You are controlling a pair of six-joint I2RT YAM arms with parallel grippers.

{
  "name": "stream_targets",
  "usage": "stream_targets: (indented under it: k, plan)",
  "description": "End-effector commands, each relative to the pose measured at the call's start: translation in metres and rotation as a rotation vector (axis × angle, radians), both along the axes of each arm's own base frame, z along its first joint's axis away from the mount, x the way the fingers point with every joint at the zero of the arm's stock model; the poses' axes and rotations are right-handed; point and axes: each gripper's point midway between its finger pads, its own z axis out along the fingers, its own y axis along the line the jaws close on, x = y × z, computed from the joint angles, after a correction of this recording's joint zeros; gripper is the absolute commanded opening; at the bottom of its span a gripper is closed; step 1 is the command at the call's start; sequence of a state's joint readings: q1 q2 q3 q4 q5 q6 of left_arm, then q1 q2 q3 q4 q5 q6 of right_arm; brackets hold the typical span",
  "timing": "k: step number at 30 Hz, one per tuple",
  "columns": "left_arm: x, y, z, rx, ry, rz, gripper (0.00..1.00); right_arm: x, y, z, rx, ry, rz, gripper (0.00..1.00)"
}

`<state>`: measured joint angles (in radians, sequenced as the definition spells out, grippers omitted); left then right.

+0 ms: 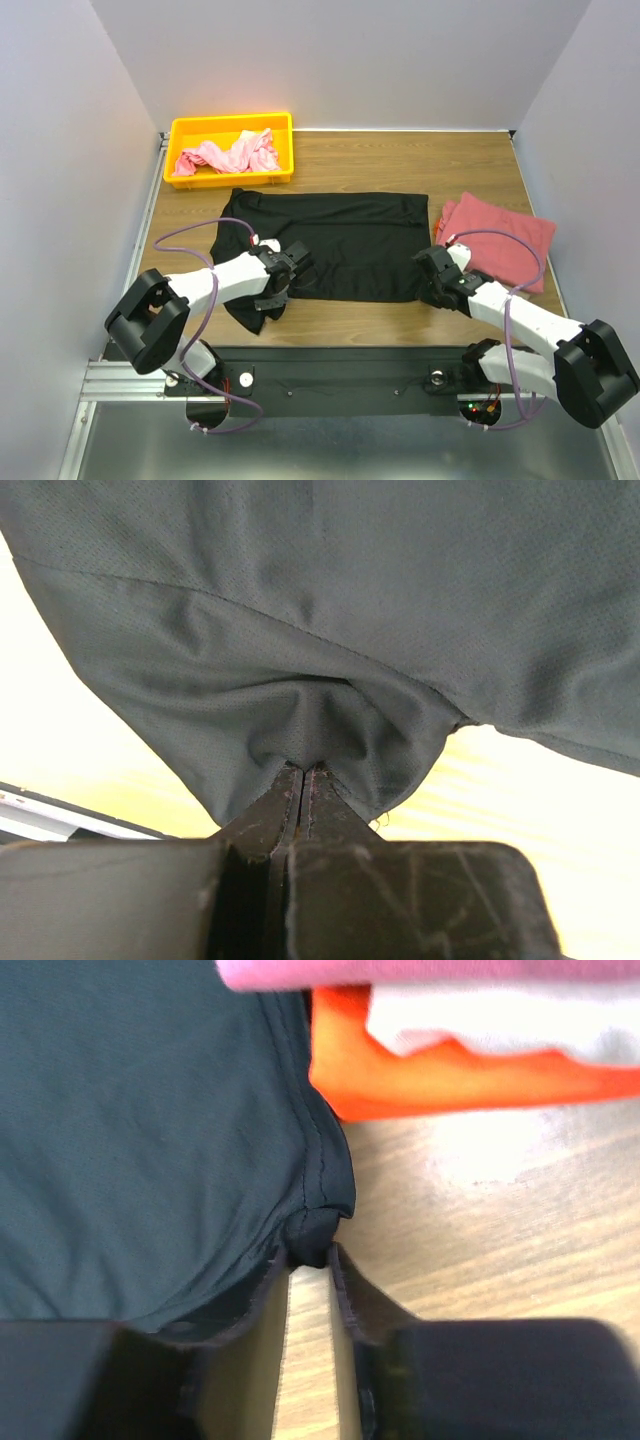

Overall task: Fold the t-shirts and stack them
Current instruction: Fold the tshirt

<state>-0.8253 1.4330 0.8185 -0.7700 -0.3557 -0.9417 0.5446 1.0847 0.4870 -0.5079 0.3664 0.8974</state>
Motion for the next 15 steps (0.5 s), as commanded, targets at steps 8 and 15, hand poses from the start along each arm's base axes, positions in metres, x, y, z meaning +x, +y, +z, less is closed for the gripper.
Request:
stream_targets:
  k: [8, 15]
  plan:
    - [0.021, 0.017, 0.023, 0.095, -0.084, 0.05, 0.0, 0.026, 0.011, 0.024, 0.018, -0.112, 0.041, 0.11]
    - [0.047, 0.018, 0.051, 0.127, -0.159, 0.06, 0.0, 0.037, 0.019, 0.039, 0.035, -0.143, 0.064, 0.0]
